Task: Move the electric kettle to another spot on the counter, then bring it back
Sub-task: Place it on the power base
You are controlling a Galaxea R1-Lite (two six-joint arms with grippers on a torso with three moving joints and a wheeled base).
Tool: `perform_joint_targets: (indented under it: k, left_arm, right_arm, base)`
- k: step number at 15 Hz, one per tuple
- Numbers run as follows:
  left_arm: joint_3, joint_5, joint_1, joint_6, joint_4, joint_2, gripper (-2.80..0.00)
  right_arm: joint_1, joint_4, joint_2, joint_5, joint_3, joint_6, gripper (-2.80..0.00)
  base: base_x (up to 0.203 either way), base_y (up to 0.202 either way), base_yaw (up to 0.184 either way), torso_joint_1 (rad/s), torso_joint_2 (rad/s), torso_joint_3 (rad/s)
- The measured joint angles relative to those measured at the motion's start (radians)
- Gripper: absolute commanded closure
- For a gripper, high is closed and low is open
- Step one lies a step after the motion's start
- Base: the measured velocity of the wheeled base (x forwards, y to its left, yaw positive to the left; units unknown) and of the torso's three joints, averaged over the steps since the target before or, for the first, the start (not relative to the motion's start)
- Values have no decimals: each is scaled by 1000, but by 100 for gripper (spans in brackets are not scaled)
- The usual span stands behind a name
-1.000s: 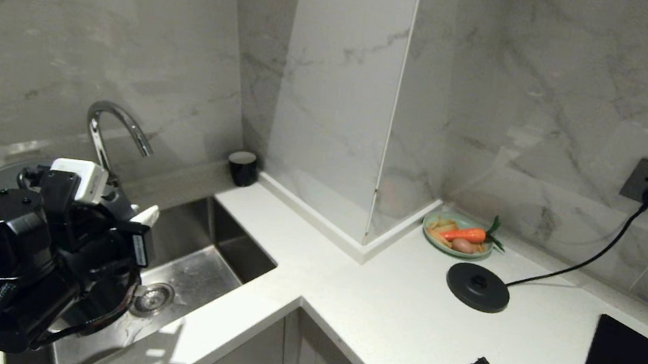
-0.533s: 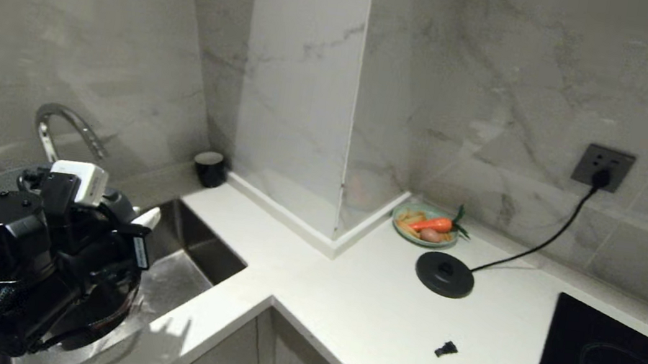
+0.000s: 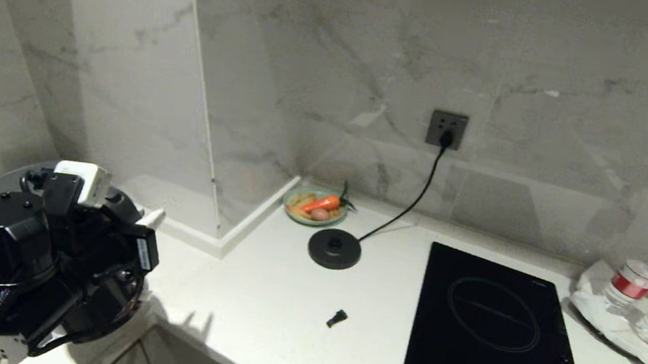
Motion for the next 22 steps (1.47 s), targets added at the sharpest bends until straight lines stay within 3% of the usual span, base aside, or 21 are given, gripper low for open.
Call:
perform_joint_targets:
  k: [10, 22]
  left_arm:
    - [7, 0, -1, -1, -2, -3, 0]
    - [41, -6, -18, 5, -4, -13, 0]
  right_arm:
    - [0, 0, 0, 0, 0, 1, 0]
    - [0, 0, 0, 0, 0, 1, 0]
  base:
    - [1, 11, -161, -1, 5, 6]
    - [12, 0, 0, -1, 0, 0]
